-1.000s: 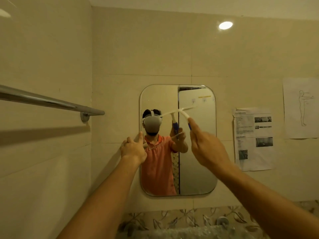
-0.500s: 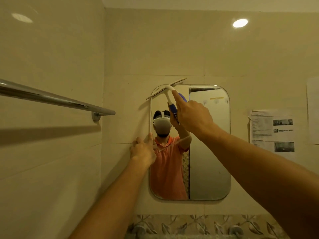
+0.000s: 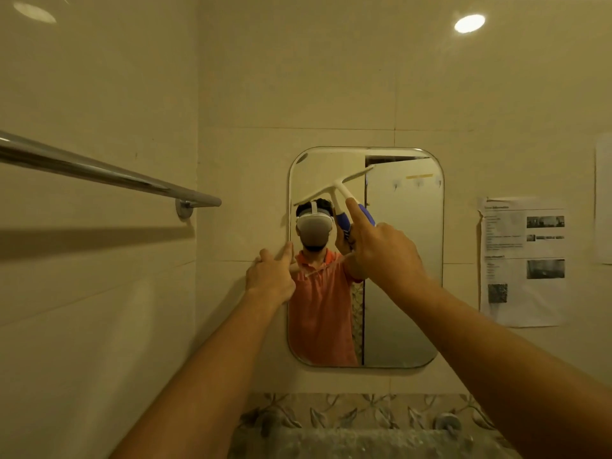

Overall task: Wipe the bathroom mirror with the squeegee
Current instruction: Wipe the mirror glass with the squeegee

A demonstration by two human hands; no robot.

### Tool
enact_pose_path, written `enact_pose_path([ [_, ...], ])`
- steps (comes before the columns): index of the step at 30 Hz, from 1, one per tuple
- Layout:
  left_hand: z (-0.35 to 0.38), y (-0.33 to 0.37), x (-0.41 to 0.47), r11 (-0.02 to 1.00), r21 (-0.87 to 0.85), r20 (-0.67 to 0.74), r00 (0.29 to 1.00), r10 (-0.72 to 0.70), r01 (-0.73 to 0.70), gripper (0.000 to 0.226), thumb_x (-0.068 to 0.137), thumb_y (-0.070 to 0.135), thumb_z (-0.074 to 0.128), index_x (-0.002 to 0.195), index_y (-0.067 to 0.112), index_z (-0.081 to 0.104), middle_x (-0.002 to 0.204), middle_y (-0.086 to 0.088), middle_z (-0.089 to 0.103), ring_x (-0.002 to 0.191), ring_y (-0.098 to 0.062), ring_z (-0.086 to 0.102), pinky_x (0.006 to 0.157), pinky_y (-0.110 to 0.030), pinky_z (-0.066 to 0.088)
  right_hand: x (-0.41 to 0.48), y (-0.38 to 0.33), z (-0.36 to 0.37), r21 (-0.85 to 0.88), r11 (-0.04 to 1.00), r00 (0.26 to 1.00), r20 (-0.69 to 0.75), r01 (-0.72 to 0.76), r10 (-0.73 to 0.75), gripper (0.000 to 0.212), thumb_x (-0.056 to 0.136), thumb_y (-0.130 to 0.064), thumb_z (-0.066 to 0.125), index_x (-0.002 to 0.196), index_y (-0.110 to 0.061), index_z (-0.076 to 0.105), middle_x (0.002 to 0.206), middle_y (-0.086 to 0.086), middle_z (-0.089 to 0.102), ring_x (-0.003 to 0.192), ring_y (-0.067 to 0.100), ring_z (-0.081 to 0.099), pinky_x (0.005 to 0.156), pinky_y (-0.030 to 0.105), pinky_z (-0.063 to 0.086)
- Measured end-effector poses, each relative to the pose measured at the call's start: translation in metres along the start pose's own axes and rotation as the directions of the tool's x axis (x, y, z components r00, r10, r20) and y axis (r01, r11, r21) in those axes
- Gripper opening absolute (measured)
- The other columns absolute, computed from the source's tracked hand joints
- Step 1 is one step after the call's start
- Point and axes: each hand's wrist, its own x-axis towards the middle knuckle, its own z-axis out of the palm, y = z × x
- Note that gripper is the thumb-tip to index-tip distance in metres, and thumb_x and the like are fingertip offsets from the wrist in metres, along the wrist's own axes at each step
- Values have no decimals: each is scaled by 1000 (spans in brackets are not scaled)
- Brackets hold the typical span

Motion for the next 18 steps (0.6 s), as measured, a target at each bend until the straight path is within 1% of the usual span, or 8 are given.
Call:
enact_pose_path([
  [2,2,-4,-1,1000,-8,-3,1000,16,-16,79,95,21,50,159,32,3,142,-19,31,122,-36,48,100,-44,47,-17,7,3,-13,1000,1000,29,-1,2,83,105,-32,54,156,-36,-12,76,2,49,51,10,51,45,23,45],
  [3,3,-5,-1,1000,-15,-11,1000,17,-17,79,96,21,49,159,29,3,144,-20,30,124,-37,47,100,-45,47,-25,10,5,-25,1000,999,47,3,-2,83,106,-32,52,156,-36,-13,76,1,49,51,8,50,45,22,44],
  [5,5,-6,-1,1000,-26,-27,1000,4,-5,80,97,21,50,159,24,0,149,-22,27,129,-39,44,101,-46,46,-40,16,5,-39,999,996,85,5,-1,81,107,-29,49,159,-34,-13,80,2,49,53,7,47,51,22,47],
  [7,5,-5,-2,1000,-27,-32,999,-6,5,81,97,22,50,159,22,-3,152,-22,25,133,-39,42,103,-46,45,-54,19,1,-36,999,992,126,-5,10,78,108,-25,44,160,-33,-13,85,3,48,57,7,46,57,23,48],
  [11,5,-5,-2,1000,-18,-24,1000,-7,7,81,98,24,49,159,24,-4,153,-22,24,135,-38,40,106,-46,44,-73,22,4,-40,999,982,182,-35,42,74,109,-23,41,161,-34,-10,90,4,48,60,7,48,59,22,47],
  [12,6,-6,-2,1000,-18,-22,1000,-9,8,81,98,23,49,159,24,-3,154,-22,24,136,-38,39,106,-46,44,-78,24,7,-42,998,980,191,-47,54,76,108,-23,41,160,-34,-13,90,4,49,60,7,47,59,22,47],
  [16,8,-6,-2,1000,-23,-17,1000,-11,10,80,97,23,50,159,25,-1,154,-22,24,136,-38,38,108,-46,43,-102,32,16,-67,996,976,200,-67,79,89,107,-25,45,151,-37,-31,90,2,48,54,4,40,54,17,38],
  [18,8,-5,-2,1000,-27,-12,1000,-11,11,81,97,23,50,159,25,-1,154,-22,24,137,-38,38,108,-46,42,-112,36,17,-76,994,975,205,-74,88,92,108,-26,45,146,-38,-38,91,1,47,55,5,40,55,18,41],
])
